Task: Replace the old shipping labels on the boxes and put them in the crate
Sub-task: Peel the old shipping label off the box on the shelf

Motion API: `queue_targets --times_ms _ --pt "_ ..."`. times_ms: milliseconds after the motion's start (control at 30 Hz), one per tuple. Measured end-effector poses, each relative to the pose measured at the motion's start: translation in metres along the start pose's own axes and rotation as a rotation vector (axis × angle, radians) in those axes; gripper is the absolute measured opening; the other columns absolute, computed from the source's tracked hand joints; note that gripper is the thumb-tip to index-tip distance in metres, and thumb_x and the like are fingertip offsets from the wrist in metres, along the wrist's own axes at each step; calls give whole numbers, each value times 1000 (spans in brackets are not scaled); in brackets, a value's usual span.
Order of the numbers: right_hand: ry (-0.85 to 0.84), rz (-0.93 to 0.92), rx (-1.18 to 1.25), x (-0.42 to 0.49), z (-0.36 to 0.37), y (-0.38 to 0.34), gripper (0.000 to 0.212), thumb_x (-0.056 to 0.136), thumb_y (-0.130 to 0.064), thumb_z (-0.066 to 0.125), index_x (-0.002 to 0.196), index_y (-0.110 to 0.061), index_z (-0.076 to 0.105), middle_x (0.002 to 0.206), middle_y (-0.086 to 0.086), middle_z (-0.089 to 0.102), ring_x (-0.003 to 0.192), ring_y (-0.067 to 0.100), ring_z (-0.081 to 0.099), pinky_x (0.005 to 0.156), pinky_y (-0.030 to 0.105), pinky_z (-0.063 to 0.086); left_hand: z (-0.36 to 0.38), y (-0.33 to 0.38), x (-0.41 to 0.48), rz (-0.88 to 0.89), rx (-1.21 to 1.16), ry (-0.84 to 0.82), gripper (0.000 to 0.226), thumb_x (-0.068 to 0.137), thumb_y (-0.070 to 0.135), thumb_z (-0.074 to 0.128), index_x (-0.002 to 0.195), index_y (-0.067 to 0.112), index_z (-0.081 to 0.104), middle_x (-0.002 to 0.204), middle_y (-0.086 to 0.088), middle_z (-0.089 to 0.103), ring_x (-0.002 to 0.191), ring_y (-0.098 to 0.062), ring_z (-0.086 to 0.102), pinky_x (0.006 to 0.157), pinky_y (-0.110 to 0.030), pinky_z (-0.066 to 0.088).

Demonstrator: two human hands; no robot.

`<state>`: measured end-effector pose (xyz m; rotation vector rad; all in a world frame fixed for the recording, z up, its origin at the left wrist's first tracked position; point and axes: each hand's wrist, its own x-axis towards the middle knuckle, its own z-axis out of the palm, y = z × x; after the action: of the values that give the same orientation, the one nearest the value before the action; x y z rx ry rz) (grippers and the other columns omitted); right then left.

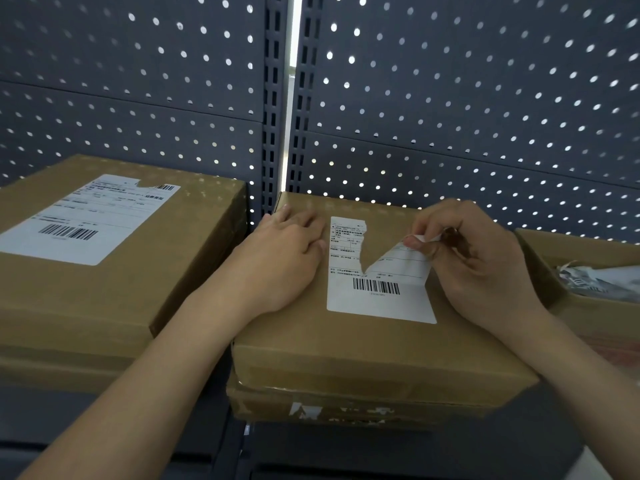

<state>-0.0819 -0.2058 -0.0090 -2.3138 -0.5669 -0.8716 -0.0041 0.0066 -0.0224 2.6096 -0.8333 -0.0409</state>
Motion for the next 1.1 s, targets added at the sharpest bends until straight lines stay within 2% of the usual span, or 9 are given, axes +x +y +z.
queue_targets --times_ms 133,300,433,533,667,733,800,933,1100 --pt "2 -103 -32 0 0 2 17 91 -7 55 87 -19 43 87 -7 52 82 2 53 69 9 42 -1 2 -1 5 4 1 47 105 30 24 152 22 27 160 7 18 149 -19 4 117 -34 5" --pt "48 -155 -43 1 0 5 29 89 12 52 89 -14 41 89 -6 50 84 4 50 73 10 41 -1 1 -1 9 -4 1 47 105 30 24 152 23 26 160 7 19 148 -20 4 118 -35 5" --pt "56 -98 53 1 1 3 19 97 -20 51 97 -36 40 89 -19 48 83 5 54 68 20 44 1 -1 0 -4 -9 -5 48 105 32 24 153 25 22 161 8 14 149 -20 0 118 -35 3" --pt "-53 57 120 5 2 1 24 98 -38 45 103 -58 32 91 -22 50 78 7 54 65 21 45 1 -1 0 -6 -4 1 48 105 32 24 153 25 24 161 8 16 149 -19 2 118 -33 4" --pt "-308 126 48 9 2 -5 33 93 -50 42 122 -56 29 103 -37 52 95 -1 54 80 19 44 2 -2 1 8 0 14 47 105 31 24 152 24 27 159 8 20 148 -17 6 117 -34 8" --pt "-462 123 -112 9 -1 -5 53 82 -69 46 131 -55 31 118 -30 51 108 -4 46 94 27 42 3 -4 2 6 -3 14 48 105 32 24 152 25 25 160 9 18 148 -16 4 118 -35 7" --pt "-600 156 -204 8 -4 -3 55 74 -79 50 124 -59 42 110 -27 46 105 -7 42 88 24 43 4 -7 3 5 -7 11 48 105 33 24 153 26 25 160 9 17 149 -16 4 118 -35 7" --pt "-508 92 -129 3 -4 -2 15 87 -57 55 95 -52 67 81 -14 46 79 7 49 65 12 36 4 -7 3 4 -16 7 48 105 32 23 153 26 24 160 10 16 149 -16 3 120 -36 6" --pt "-437 43 -100 -5 -5 5 25 92 -16 63 96 -40 70 85 -12 45 77 7 50 66 9 36 4 -6 3 4 -17 13 48 105 33 24 152 26 24 161 9 16 149 -18 3 121 -37 5"
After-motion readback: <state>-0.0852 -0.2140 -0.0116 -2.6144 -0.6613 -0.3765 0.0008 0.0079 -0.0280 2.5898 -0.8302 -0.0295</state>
